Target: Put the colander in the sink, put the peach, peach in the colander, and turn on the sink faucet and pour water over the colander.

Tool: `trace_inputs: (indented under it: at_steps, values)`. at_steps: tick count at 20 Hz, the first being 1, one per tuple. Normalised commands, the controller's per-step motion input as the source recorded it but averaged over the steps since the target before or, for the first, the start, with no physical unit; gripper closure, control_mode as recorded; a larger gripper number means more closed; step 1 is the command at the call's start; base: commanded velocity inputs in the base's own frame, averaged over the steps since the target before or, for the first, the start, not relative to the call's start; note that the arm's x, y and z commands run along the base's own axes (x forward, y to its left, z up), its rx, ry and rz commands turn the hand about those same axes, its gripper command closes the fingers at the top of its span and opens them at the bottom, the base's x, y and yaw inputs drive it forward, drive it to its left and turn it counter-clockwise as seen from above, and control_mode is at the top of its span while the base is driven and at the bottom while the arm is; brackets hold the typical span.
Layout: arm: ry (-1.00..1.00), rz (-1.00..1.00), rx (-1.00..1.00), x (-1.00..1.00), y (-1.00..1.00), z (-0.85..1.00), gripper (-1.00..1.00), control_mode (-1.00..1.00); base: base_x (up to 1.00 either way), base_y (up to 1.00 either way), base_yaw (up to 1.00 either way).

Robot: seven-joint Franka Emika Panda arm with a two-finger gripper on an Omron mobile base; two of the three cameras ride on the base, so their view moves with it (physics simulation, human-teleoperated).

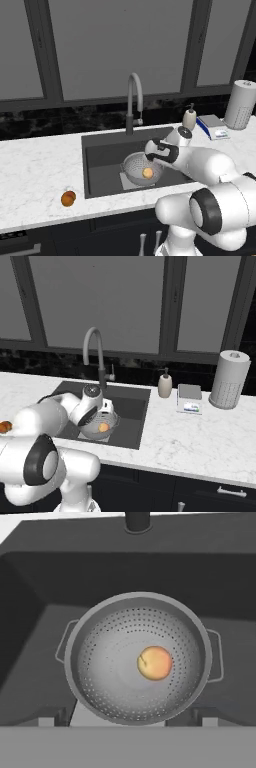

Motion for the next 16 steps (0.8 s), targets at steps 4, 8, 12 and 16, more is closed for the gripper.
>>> trace_inputs:
  at_steps: [4, 8, 12, 16]
  values:
    - [0.05, 0.00, 0.00, -0.41, 0.33, 0.97, -1.00, -1.00, 0.00, 0.00, 0.00]
    - [0.11, 0.00, 0.00, -0.63, 0.48, 0.67, -1.00, -1.00, 0.00, 0.00, 0.00]
    - [0.02, 0.00, 0.00, -0.81, 0.79, 0.24, -1.00, -1.00, 0.00, 0.00, 0.00]
    - [0.00, 0.00, 0.00, -0.64, 0.97, 0.14, -1.00, -1.00, 0.00, 0.00, 0.00]
